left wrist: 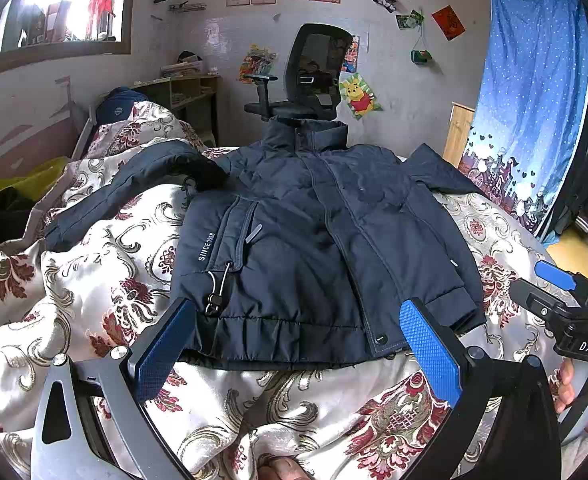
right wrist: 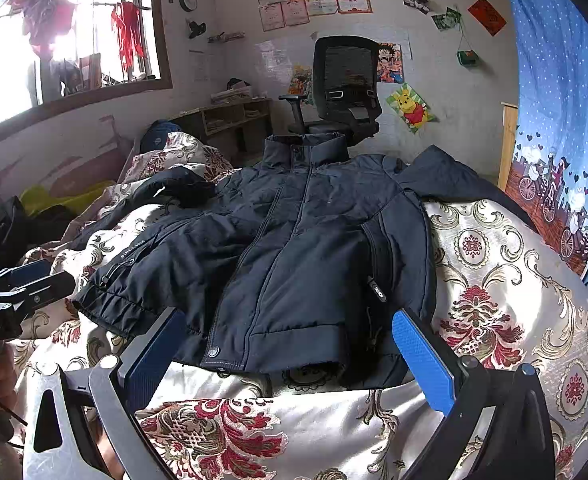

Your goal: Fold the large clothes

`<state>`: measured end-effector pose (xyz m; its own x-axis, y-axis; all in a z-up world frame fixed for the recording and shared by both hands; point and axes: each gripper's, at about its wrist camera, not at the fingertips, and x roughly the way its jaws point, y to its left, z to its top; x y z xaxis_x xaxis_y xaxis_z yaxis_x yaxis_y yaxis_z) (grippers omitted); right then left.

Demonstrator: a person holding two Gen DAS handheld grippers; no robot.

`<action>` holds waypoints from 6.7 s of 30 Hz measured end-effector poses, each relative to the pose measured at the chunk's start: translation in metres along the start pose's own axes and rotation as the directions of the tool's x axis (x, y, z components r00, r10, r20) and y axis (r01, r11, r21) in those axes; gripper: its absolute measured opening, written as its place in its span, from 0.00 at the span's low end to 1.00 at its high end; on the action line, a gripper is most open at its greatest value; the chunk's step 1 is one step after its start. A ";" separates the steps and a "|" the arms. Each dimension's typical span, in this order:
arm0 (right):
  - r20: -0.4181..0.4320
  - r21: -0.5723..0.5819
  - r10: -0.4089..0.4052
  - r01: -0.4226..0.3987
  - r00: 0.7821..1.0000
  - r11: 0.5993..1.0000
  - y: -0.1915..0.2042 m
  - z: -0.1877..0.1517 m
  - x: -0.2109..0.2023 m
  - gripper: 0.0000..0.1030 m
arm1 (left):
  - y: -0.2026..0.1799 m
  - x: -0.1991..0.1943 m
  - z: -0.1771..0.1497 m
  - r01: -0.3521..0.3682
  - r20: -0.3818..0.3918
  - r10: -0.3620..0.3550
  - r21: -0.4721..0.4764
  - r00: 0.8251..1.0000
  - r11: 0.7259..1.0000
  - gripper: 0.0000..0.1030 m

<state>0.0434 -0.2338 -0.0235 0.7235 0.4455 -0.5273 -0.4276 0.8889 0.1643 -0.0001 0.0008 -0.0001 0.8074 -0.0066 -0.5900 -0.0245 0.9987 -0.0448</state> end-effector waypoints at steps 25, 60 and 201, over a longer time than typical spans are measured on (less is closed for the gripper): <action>-0.027 0.000 -0.010 0.010 1.000 1.000 -0.003 0.001 0.010 1.00 | 0.006 0.002 0.000 -0.004 -0.007 0.004 -0.016 1.000 1.000 0.97; -0.077 -0.066 -0.255 0.250 0.964 0.966 -0.066 0.181 0.150 1.00 | 0.046 0.143 0.182 -0.138 -0.159 0.162 0.151 0.974 0.979 0.97; -0.400 -0.085 0.002 -0.039 0.916 0.996 -0.104 0.189 0.406 0.81 | 0.110 0.361 0.170 -0.368 -0.384 0.327 -0.036 0.864 0.929 0.97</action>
<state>0.4844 -0.1248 -0.0968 0.4452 0.3673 -0.8167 -0.5003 0.8584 0.1134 0.3886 0.1173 -0.0812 0.4631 0.3015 -0.8334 -0.3412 0.9285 0.1463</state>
